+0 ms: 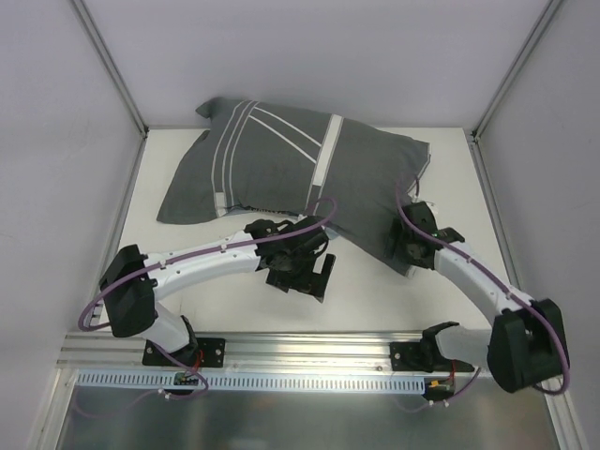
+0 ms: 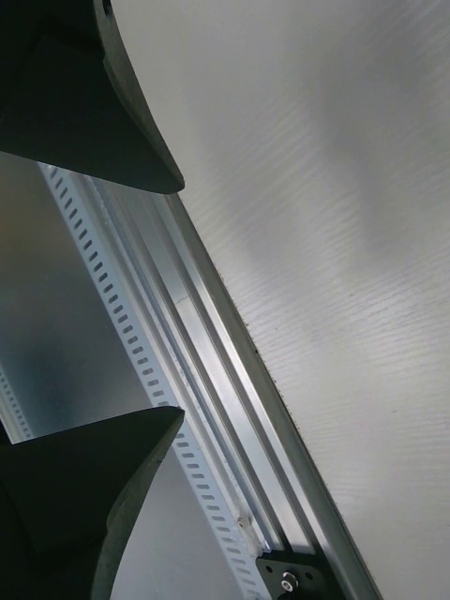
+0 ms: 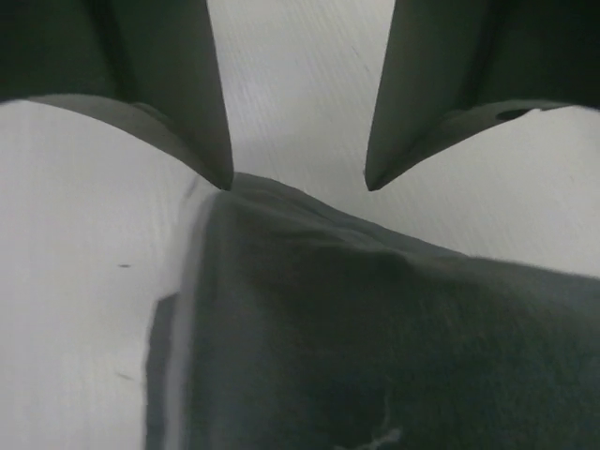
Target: Remove the pillowcase from the pillow
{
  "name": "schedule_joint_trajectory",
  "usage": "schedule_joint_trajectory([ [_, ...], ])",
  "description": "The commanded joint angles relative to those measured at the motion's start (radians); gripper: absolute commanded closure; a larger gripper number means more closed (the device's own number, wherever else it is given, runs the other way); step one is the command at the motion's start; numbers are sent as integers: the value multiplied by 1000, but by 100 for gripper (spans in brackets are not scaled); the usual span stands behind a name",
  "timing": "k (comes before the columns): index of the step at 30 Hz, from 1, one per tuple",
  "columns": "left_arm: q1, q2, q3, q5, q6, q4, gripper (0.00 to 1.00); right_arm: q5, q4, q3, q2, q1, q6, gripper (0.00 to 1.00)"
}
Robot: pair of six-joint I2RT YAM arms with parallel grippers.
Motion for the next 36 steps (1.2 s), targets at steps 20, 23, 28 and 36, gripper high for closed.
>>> schedule_joint_trajectory([
  [20, 540, -536, -160, 101, 53, -15, 1, 154, -251, 290, -411, -4, -77, 54],
  [23, 541, -528, -158, 109, 52, -20, 1, 120, -239, 250, -356, -4, -100, 8],
  [28, 541, -542, -190, 119, 41, -18, 1, 99, -143, 175, -204, -21, -131, 1],
  [36, 541, -582, -241, 133, 18, -20, 1, -149, 203, 38, 73, -120, -161, 4],
])
